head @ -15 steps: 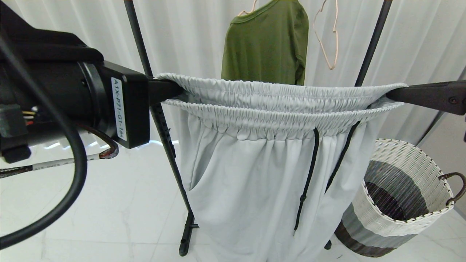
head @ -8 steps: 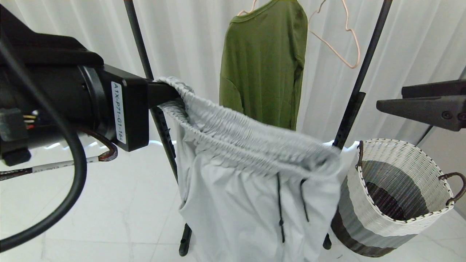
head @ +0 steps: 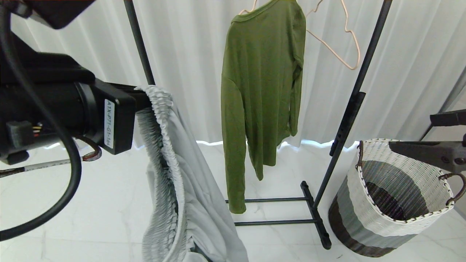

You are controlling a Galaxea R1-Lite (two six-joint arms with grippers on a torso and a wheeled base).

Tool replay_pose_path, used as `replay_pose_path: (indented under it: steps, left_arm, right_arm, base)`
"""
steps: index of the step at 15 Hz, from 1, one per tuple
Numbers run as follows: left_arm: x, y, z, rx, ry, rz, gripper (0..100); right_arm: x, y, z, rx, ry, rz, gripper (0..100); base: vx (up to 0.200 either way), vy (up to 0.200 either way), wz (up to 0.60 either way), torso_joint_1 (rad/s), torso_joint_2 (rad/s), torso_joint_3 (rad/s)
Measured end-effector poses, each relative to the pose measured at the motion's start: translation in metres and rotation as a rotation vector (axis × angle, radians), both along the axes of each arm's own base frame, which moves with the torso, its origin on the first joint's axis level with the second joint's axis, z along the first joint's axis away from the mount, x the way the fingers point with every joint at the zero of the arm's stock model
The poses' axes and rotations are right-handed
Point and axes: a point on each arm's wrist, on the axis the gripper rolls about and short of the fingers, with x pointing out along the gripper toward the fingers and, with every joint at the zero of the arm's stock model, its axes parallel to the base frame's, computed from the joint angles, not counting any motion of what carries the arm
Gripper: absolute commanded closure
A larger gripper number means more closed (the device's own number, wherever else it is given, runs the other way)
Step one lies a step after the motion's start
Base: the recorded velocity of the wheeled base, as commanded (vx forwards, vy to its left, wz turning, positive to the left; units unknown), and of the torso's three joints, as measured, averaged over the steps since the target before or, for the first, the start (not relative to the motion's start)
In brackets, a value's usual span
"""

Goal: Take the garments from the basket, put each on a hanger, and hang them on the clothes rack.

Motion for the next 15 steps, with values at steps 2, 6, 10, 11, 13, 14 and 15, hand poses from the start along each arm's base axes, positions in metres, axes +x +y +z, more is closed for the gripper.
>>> replay_pose_path:
  steps: [2, 6, 10, 11, 13, 14, 15]
  left_arm:
    - [-0.002, 0.008, -0.008, 0.025, 0.009, 0.019, 100]
    - [-0.008, 0.017, -0.014, 0.032, 0.015, 0.028, 100]
    - [-0.010, 0.019, -0.015, 0.033, 0.015, 0.034, 100]
    - [-0.010, 0.019, -0.016, 0.035, 0.016, 0.033, 100]
    - [-0.010, 0.019, -0.016, 0.042, 0.016, 0.032, 100]
    - [-0.010, 0.019, -0.016, 0.042, 0.015, 0.032, 100]
    - [-0.010, 0.019, -0.016, 0.042, 0.014, 0.032, 100]
  right_arm:
    - [0.003, -0.004, -0.004, -0.056, -0.009, -0.035, 0]
    - [0.002, -0.011, -0.019, -0.212, -0.036, -0.083, 0]
    - [-0.001, -0.021, -0.028, -0.284, -0.046, -0.121, 0]
    - [0.000, -0.022, -0.027, -0.246, -0.055, -0.143, 0]
    - [0.002, -0.023, -0.024, -0.115, -0.051, -0.207, 0]
    - [0.002, -0.023, -0.023, -0.084, -0.048, -0.221, 0]
    - [0.002, -0.024, -0.023, -0.043, -0.035, -0.240, 0]
  base:
    - [0.000, 0.000, 0.00, 0.000, 0.00, 0.000]
    - [0.000, 0.000, 0.00, 0.000, 0.00, 0.000]
    - [0.000, 0.000, 0.00, 0.000, 0.00, 0.000]
    - [0.000, 0.000, 0.00, 0.000, 0.00, 0.000]
    - [0.000, 0.000, 0.00, 0.023, -0.09, -0.077]
    - [0.000, 0.000, 0.00, 0.090, -0.30, -0.222]
    - [0.000, 0.000, 0.00, 0.032, -0.22, -0.256]
